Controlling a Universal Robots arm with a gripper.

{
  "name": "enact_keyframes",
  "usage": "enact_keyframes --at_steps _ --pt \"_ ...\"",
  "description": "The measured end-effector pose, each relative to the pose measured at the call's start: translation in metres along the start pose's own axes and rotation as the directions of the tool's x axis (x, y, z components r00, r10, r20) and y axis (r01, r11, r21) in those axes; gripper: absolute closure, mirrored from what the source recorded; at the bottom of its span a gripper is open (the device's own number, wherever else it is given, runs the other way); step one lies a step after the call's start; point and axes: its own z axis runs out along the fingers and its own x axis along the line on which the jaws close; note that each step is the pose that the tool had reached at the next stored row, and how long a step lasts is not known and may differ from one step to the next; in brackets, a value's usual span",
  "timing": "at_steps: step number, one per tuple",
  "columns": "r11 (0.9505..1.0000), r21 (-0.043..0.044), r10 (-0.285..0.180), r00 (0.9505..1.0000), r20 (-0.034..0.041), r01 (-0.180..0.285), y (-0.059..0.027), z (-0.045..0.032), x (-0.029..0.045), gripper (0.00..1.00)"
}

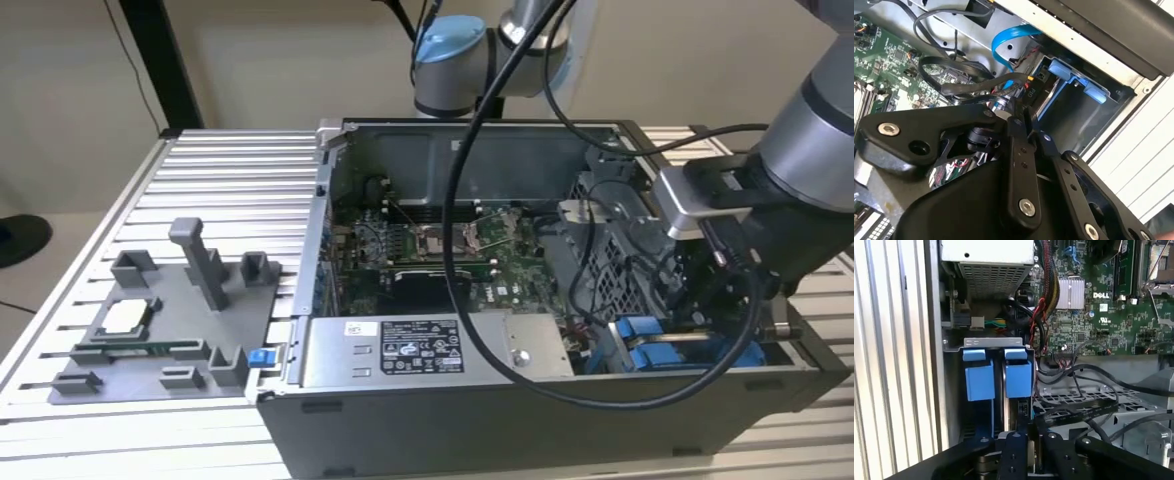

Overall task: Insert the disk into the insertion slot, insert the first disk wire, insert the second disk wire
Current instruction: 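Insert the second disk wire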

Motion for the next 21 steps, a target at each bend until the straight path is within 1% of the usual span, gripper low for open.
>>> enact_keyframes --at_steps 1,2,4,15,16,21 --pt "1.0000 -0.0002 0.000 1.0000 0.0018 0.000 -0.0001 -0.0023 -0.0002 0.00" --pt "1.0000 -0.0002 0.000 1.0000 0.0031 0.000 -0.0003 -0.0062 -0.0006 0.00" --pt "1.0000 -0.0002 0.000 1.0000 0.0009 0.000 -0.0009 -0.0165 -0.0025 0.00" --pt "1.0000 -0.0002 0.000 1.0000 0.0007 0.000 -0.0039 -0.0657 -0.0106 0.00" --pt "1.0000 -0.0002 0.000 1.0000 0.0007 0.000 -0.0040 -0.0669 -0.0108 0.00" --pt "1.0000 -0.0002 0.000 1.0000 0.0008 0.000 -0.0040 -0.0671 -0.0108 0.00"
